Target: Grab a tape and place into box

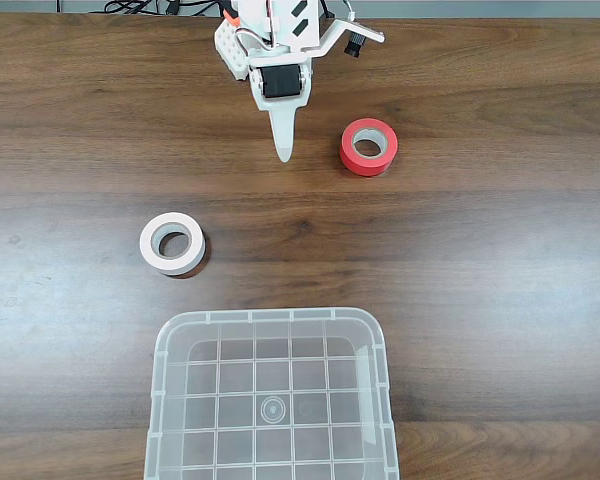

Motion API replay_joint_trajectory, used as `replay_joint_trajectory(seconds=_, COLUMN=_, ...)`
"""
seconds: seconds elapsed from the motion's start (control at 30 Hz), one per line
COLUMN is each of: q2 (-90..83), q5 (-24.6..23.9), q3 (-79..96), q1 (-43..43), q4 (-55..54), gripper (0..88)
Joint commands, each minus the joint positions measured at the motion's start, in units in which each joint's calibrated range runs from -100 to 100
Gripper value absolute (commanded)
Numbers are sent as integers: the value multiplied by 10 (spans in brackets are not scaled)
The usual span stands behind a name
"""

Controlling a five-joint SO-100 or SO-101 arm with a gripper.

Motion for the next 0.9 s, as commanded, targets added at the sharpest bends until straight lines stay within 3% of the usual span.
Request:
replay_joint_trajectory(seconds=0.0, q2=-4, q5=-5, q3=-65, q1=-71, q4=-24, gripper=13)
replay_joint_trajectory(seconds=0.63, q2=25, q5=-5, q3=-74, q1=-240, q4=13, gripper=13)
replay_joint_trajectory(seconds=0.87, q2=109, q5=-5, q3=-128, q1=-246, q4=10, gripper=13)
